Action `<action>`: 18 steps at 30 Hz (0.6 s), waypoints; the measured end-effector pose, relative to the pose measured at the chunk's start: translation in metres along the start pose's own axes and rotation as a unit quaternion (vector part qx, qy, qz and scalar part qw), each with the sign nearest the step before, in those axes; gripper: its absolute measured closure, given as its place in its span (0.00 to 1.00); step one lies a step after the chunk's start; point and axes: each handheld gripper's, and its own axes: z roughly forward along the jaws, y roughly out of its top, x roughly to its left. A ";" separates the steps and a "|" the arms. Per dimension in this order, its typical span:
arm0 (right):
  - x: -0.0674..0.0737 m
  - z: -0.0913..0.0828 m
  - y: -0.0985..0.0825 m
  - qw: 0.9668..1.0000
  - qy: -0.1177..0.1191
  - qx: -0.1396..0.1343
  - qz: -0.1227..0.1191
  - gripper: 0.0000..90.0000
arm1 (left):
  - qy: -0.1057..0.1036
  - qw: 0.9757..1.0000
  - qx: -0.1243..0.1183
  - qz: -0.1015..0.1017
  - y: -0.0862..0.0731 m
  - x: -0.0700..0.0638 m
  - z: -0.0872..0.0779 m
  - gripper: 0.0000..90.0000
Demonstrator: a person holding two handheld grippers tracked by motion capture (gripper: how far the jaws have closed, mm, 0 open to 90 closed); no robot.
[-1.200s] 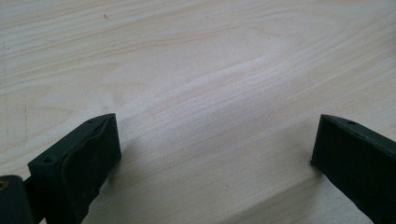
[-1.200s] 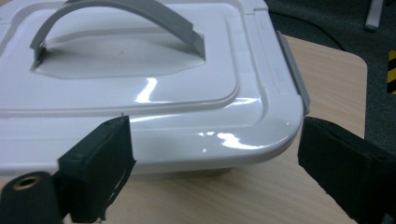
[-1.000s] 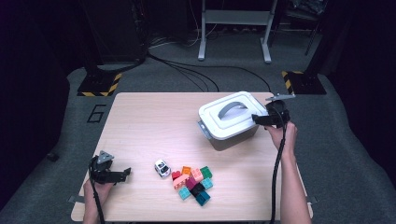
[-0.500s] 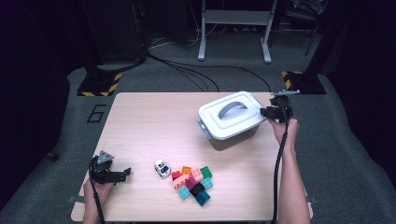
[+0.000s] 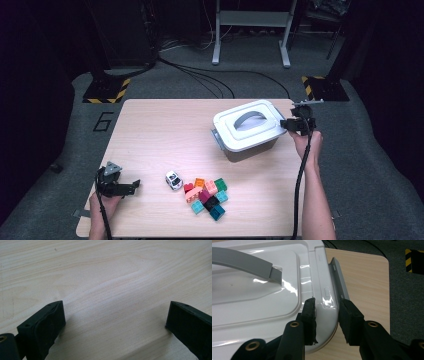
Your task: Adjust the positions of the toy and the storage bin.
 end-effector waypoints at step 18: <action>0.016 -0.025 -0.024 1.000 0.015 -0.016 -0.021 0.71 | 0.000 1.000 -0.003 -0.004 0.000 0.000 0.000 0.02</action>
